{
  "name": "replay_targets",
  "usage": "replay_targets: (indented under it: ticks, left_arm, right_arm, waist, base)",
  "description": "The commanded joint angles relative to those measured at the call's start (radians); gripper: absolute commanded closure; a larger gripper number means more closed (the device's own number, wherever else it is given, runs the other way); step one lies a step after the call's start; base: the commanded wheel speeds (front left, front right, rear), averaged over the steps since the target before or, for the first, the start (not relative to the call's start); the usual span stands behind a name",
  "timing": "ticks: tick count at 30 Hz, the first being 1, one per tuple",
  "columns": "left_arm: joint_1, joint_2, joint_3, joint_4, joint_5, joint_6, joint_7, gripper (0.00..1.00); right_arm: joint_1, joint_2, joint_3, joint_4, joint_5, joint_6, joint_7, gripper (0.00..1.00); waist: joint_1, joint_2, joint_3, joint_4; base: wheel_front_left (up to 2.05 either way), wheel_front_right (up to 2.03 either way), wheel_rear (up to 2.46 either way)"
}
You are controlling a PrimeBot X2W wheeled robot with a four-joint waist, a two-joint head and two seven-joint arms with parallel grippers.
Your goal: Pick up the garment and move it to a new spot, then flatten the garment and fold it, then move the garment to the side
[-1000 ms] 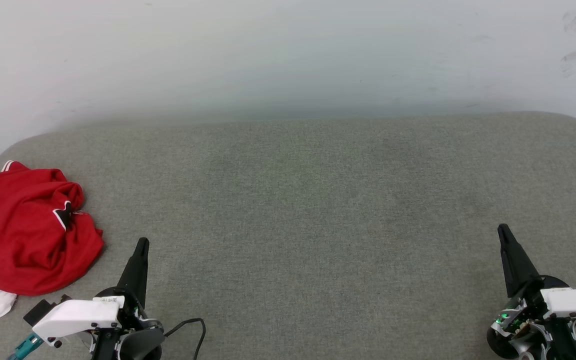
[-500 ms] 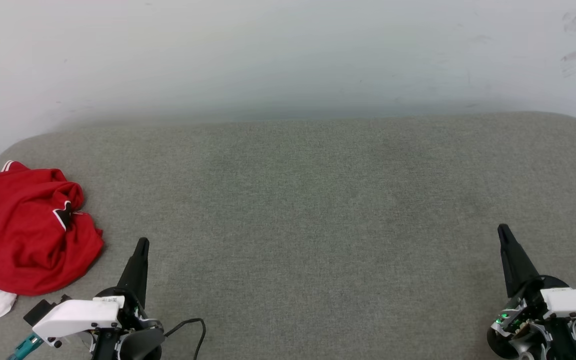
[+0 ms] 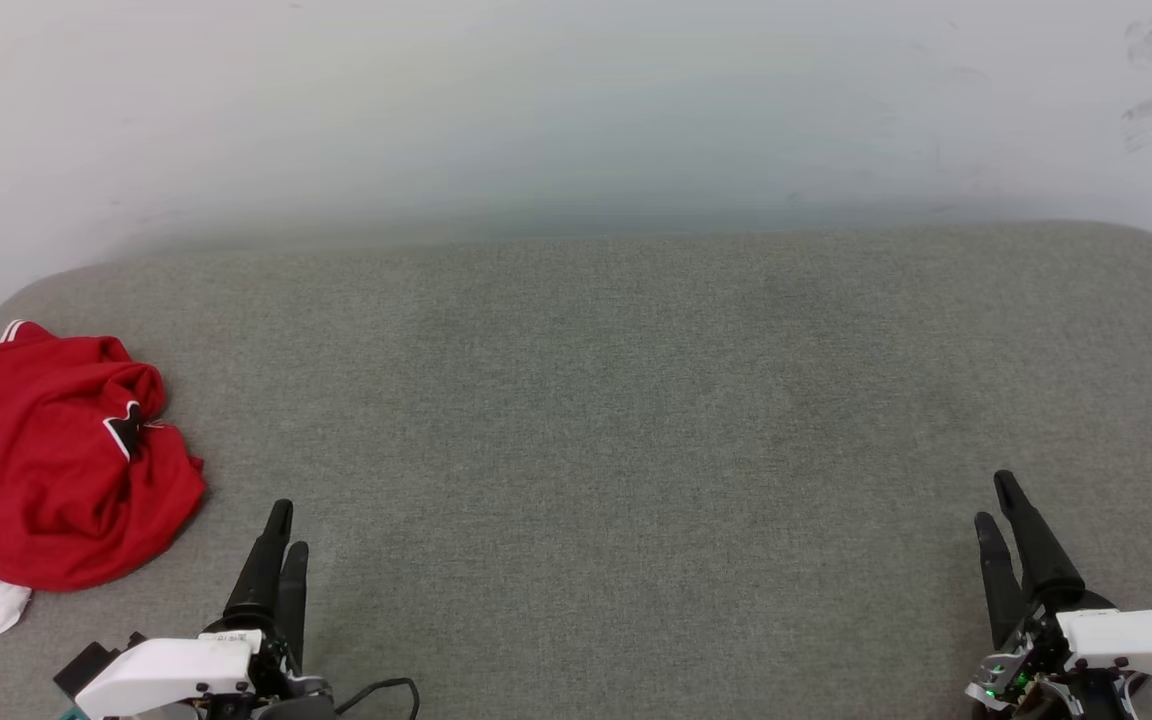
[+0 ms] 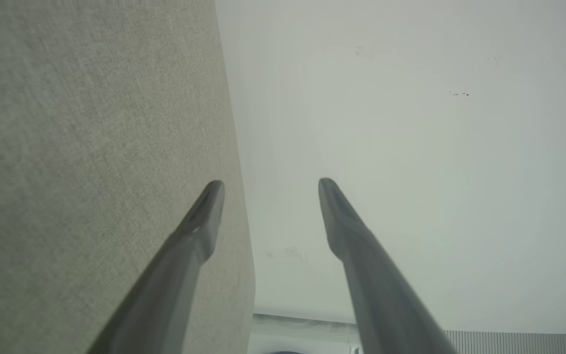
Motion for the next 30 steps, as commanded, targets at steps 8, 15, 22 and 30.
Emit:
replay_targets:
  ticks: [8,15,22,30]
  left_arm:
    - [0.002,0.003,0.029,-0.043,0.064,-0.001,-0.043,0.0]
    - [0.01,0.004,0.059,-0.025,0.103,-0.001,-0.073,0.0]
    - [0.008,0.004,0.111,-0.036,0.221,-0.002,-0.101,0.0]
    - [0.006,0.005,0.17,-0.117,0.4,-0.002,-0.126,0.0]
  right_arm:
    - [0.002,-0.001,0.014,-0.026,-0.092,0.002,-0.042,0.0]
    - [-0.003,-0.001,-0.011,-0.029,-0.211,0.002,-0.072,0.0]
    - [-0.007,-0.001,-0.033,-0.092,-0.377,0.002,-0.099,0.0]
    - [-0.01,-0.001,-0.015,-0.167,-0.618,0.002,-0.125,0.0]
  waist:
    - [-0.0002,0.0,0.003,0.0]
    - [-0.0002,0.0,0.004,0.0]
    - [-0.0002,0.0,0.003,0.002]
    - [-0.0002,0.0,0.003,0.002]
  base:
    - [0.0,0.0,0.0]
    - [0.0,0.0,0.0]
    - [0.0,0.0,0.0]
    - [0.0,0.0,0.0]
